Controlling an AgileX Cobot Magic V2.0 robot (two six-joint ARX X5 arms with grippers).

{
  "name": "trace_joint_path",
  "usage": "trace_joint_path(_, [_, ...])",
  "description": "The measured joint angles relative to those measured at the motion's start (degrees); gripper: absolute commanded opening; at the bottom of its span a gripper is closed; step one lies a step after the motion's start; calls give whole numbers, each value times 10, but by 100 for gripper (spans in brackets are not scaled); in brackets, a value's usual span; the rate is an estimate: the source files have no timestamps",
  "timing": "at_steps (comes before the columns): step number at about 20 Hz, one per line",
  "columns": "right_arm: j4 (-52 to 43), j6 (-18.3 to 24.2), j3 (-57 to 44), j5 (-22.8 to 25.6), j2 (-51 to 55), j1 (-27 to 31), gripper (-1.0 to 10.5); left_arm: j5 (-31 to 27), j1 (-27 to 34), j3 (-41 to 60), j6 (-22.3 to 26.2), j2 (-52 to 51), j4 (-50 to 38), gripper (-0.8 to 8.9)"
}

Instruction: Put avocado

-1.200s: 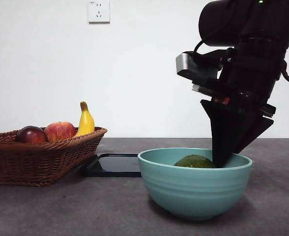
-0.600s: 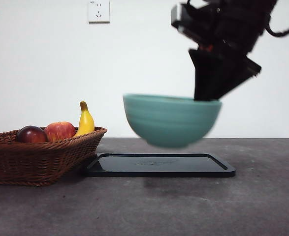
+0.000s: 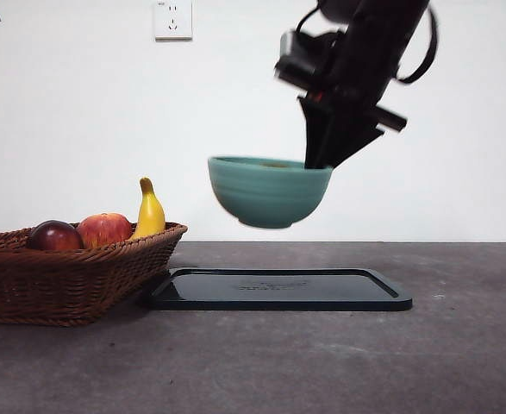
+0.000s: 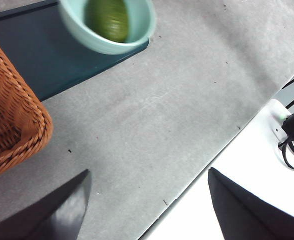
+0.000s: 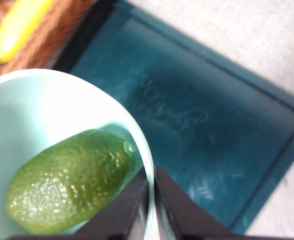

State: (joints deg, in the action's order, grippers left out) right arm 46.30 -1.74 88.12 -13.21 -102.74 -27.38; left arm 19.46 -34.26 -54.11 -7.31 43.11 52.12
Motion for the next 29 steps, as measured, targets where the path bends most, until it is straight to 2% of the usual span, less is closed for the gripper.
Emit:
trace_joint_path(8, [-18,0,67,2,-134,21,12,0,0,0,3,0,17,372])
trace_joint_path(20, [-17,0,68,2,-152,31,12,0,0,0,6,0,22,372])
trace_joint_path(21, [-17,0,68,1,-153,31,19,0,0,0,6,0,22,372])
trace_joint_path(24, [-18,-2,68,0,-153,30,185,0,0,0,6,0,24,372])
trace_joint_path(29, [-15,-11,68,17,-151,30,203,0,0,0,6,0,26,372])
